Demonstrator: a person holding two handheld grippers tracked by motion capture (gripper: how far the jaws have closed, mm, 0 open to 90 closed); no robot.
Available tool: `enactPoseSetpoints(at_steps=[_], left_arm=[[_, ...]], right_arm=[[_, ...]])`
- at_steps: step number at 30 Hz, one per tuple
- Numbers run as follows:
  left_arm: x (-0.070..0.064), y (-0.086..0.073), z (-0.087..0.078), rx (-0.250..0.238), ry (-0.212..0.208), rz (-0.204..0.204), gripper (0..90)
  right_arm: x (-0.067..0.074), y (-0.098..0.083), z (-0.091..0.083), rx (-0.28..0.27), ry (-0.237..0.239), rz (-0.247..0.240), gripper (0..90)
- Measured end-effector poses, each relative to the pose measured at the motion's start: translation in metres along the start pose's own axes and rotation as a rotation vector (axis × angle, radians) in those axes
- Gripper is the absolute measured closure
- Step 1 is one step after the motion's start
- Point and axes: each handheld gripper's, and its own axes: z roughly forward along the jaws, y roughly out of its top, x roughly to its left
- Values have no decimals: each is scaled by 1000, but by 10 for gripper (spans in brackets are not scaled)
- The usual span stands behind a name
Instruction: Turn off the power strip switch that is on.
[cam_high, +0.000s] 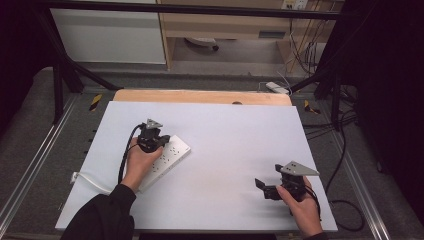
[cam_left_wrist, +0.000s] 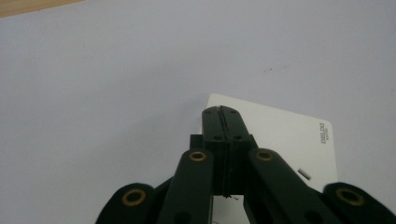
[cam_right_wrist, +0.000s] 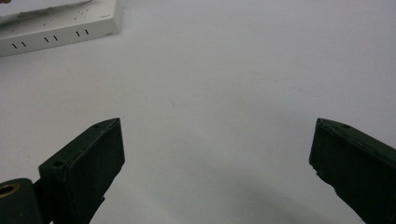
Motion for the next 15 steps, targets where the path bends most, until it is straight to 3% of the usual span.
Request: enactPoseSetpoints(at_steps=[15], left_arm=[[-1,-1,5,16,-3,-2,900]], right_arm=[[0,0,-1,-4,1,-1,38]])
